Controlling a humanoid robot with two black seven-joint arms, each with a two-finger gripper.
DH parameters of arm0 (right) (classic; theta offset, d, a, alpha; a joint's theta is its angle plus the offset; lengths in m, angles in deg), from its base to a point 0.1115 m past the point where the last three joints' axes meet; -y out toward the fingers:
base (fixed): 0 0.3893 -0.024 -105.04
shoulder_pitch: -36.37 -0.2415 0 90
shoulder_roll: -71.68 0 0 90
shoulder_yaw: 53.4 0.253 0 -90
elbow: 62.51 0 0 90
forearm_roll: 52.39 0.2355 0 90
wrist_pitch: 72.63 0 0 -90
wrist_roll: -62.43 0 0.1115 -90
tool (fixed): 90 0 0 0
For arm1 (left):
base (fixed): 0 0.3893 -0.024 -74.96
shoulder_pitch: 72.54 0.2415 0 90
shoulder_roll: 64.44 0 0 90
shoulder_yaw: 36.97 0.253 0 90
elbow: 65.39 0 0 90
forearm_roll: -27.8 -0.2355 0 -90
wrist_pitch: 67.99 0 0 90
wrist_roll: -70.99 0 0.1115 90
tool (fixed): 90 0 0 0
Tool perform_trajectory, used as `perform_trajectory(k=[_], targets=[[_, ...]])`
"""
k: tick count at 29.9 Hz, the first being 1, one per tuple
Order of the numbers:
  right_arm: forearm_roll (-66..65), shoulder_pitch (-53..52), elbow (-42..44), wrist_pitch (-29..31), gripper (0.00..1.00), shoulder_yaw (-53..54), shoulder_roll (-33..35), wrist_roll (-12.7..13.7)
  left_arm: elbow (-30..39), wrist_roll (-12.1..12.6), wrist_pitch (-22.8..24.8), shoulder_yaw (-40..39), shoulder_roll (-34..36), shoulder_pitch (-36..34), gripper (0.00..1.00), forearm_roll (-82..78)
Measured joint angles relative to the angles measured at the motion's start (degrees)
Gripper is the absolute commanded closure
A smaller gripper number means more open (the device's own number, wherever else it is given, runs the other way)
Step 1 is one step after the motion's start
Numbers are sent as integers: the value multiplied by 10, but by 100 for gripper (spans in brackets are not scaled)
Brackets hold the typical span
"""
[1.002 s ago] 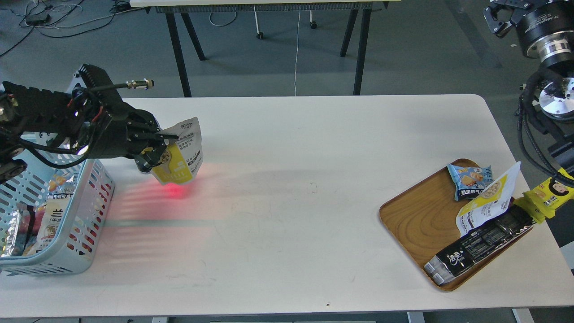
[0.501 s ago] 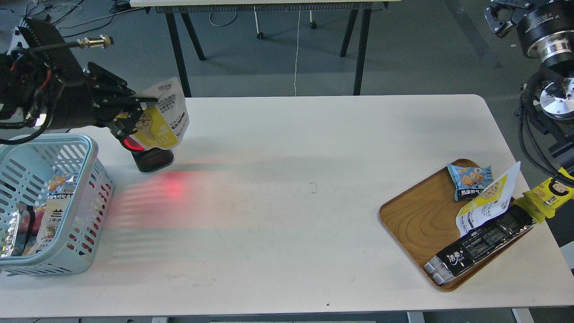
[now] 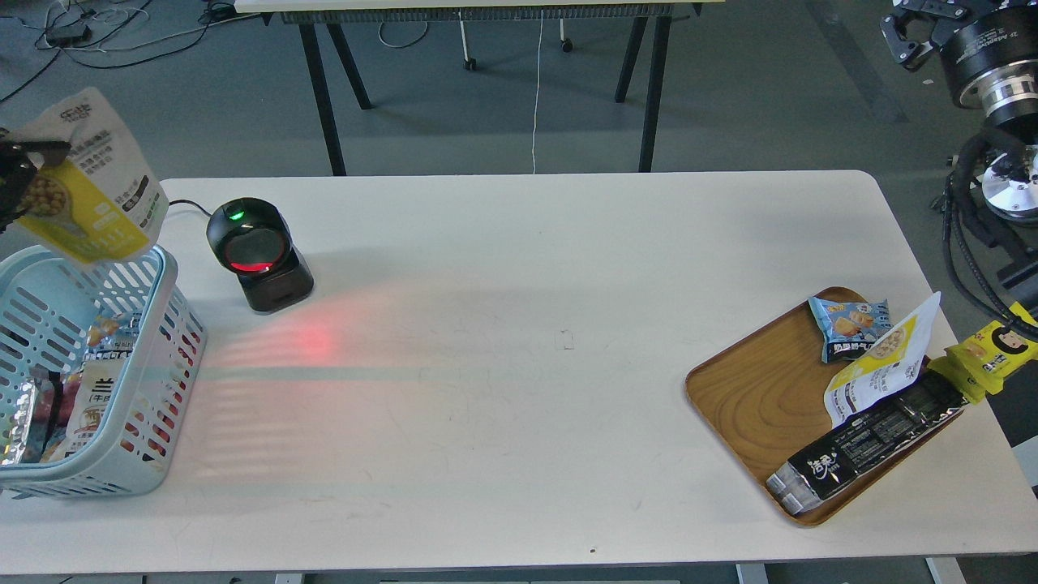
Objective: Scan snack and place in basket
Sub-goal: 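Lift the pouch over the blue basket with the left gripper, then drop the pouch into the blue basket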
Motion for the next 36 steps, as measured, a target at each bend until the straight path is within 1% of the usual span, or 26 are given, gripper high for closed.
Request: perform_trajectory(k=[3,6,10,13,17,20,22,23,27,28,29,30,31,36], targets=[[0,1,0,0,1,0,0,0,-17,0,-27,36,25,0,100,1],[0,1,2,0,1,1,0,0,-33,0,-67,82,43,0,100,1],[0,2,3,0,1,1,1,0,-27,0,-110,126,71,0,100,0],[0,2,3,0,1,1,-1,0,-16,0,-121,142,77,-1,99,0],[0,0,3,0,1,1,-4,0,-14,0,-125,156,78,-1,93,0],[0,-2,3,0,1,1,-3,0,-14,0,-126,163,78,-1,82,-1],[0,-2,3,0,1,0,-1,1,-14,0,-126,164,78,-1,79,0],[0,-3,3,0,1,0,0,1,-14,0,-126,164,78,-1,75,0],[0,-4,2,0,1,0,0,1,-14,0,-126,163,77,-4,54,16],[0,-4,2,0,1,0,0,1,-14,0,-126,162,73,-6,45,34],[0,-5,2,0,1,0,0,1,-14,0,-125,159,68,-7,32,59],[0,-5,2,0,1,0,1,1,-15,0,-125,157,63,-7,14,88],[0,-6,2,0,1,0,1,1,-16,0,-124,155,57,-7,8,129],[0,-10,2,-1,1,0,2,-2,-43,0,-121,132,-9,-8,6,364]])
